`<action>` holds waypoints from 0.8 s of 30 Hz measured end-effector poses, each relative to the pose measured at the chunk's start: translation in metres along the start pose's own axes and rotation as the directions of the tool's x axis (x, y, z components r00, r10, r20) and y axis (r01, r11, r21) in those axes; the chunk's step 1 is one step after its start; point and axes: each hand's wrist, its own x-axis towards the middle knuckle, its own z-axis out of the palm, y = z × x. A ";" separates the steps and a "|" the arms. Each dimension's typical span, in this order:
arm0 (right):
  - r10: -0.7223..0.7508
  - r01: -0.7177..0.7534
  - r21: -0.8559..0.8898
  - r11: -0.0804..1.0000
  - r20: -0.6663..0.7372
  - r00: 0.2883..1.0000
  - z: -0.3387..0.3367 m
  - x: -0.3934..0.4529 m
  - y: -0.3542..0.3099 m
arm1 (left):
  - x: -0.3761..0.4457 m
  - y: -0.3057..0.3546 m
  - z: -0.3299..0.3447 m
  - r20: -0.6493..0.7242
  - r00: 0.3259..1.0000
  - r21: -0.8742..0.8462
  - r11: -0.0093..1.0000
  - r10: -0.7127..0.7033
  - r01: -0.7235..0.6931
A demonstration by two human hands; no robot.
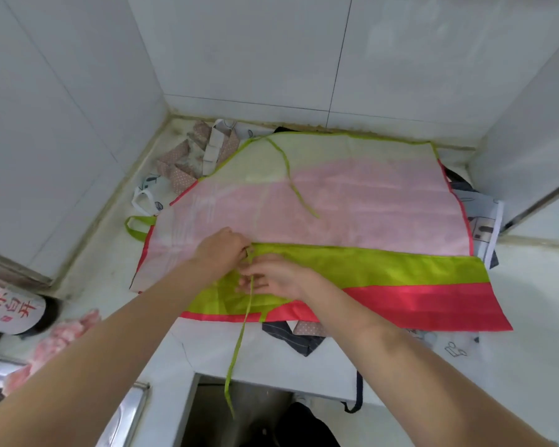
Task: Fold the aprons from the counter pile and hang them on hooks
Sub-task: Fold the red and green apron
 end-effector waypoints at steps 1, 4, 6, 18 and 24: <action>0.001 0.001 0.083 0.997 -0.014 1.000 -0.010 0.000 -0.007 | 0.000 -0.001 -0.002 -0.036 0.998 -0.087 0.995 -0.050 0.046; -0.047 0.060 0.066 0.996 -0.172 0.984 -0.055 -0.016 -0.042 | 0.001 -0.004 -0.002 0.009 0.995 -0.193 0.976 -0.100 0.099; -0.107 0.091 -0.067 0.994 -0.305 0.946 -0.096 -0.037 -0.067 | 0.004 -0.007 0.002 0.097 0.990 -0.264 0.957 -0.100 0.123; -0.003 -0.414 -0.857 0.306 -0.435 0.900 -0.199 -0.061 -0.067 | 0.068 -0.007 -0.022 0.052 0.975 -0.507 0.835 -0.218 0.213; -0.318 -0.159 -0.848 0.506 -0.355 0.879 -0.190 -0.002 -0.112 | 0.108 0.008 -0.041 -0.008 0.982 -0.462 0.872 -0.187 0.162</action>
